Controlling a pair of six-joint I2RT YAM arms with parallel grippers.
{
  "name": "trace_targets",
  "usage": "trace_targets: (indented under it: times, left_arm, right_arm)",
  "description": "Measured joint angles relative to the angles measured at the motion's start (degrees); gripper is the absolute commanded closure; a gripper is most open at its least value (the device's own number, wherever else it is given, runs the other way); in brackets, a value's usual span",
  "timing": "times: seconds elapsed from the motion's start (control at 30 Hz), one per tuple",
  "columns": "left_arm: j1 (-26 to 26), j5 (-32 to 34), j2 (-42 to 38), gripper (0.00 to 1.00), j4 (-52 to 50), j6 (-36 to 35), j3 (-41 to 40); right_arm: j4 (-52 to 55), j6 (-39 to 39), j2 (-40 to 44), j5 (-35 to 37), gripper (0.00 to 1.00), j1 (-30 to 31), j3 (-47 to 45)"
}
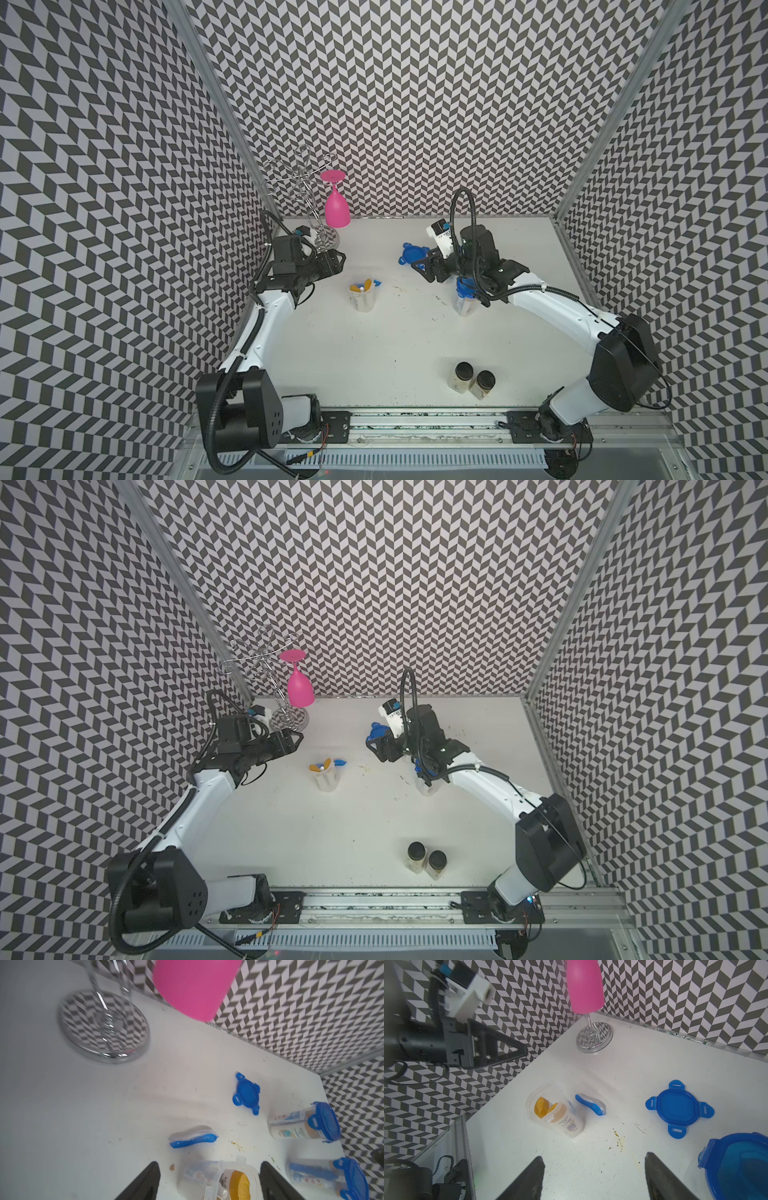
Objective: Pack away toiletry kits
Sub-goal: Place the toiletry item into the container, then move the container to the center of the board.
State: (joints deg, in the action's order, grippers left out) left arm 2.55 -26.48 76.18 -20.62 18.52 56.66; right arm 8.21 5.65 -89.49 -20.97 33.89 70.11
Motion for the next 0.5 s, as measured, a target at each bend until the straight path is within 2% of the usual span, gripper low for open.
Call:
trace_targets:
  times: [0.17,0.5]
  left_arm:
    - [-1.7,-8.0,4.7,0.21,0.6,0.6,-4.9]
    - [-4.1,-10.7,7.0,0.25,6.0,1.5,-7.2]
  right_arm:
    - [0.7,0.0,0.0,-0.1,0.26,0.0,0.0]
    - [3.2,0.0,0.0,0.5,0.26,0.0,0.1]
